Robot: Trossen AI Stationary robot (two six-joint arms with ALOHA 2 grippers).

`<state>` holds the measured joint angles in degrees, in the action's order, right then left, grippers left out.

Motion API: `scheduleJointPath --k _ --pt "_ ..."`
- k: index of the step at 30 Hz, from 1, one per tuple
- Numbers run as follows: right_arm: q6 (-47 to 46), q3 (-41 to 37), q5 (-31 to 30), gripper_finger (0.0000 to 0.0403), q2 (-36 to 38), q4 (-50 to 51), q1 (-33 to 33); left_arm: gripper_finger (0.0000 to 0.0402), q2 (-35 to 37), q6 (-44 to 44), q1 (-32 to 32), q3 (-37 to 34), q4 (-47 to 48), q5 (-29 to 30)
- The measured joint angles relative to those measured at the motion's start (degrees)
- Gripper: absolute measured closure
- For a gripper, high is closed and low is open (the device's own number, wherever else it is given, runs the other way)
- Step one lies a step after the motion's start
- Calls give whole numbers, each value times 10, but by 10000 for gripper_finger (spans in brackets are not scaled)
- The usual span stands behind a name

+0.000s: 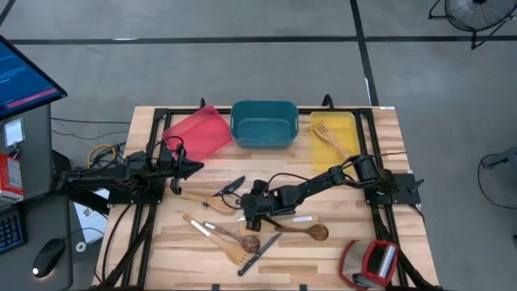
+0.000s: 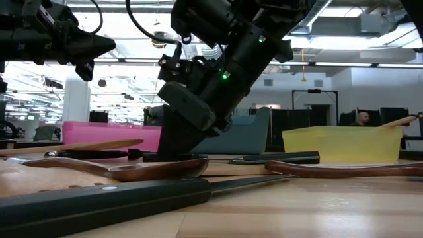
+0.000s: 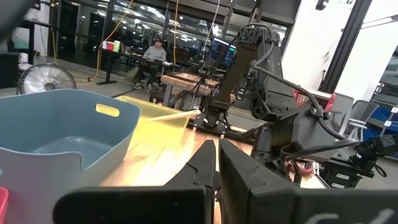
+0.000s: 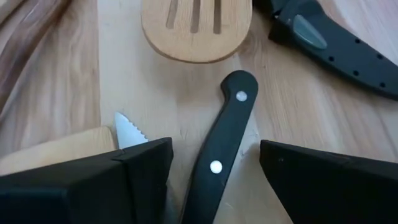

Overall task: Pick & Place Kitchen Items
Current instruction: Put the black knife into the blue bin

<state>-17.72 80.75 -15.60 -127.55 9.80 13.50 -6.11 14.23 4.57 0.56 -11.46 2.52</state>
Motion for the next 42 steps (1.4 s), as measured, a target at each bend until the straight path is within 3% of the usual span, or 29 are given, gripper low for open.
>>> scheduleJointPath --k 16,27,42 --pt "-3 -2 9 312 7 -4 0 399 0 0 0 0 -2 0" --pt "18 -9 -2 302 51 20 -2 399 0 0 0 0 -2 0" --pt "79 -5 5 304 250 5 17 399 -4 0 0 0 -7 0"
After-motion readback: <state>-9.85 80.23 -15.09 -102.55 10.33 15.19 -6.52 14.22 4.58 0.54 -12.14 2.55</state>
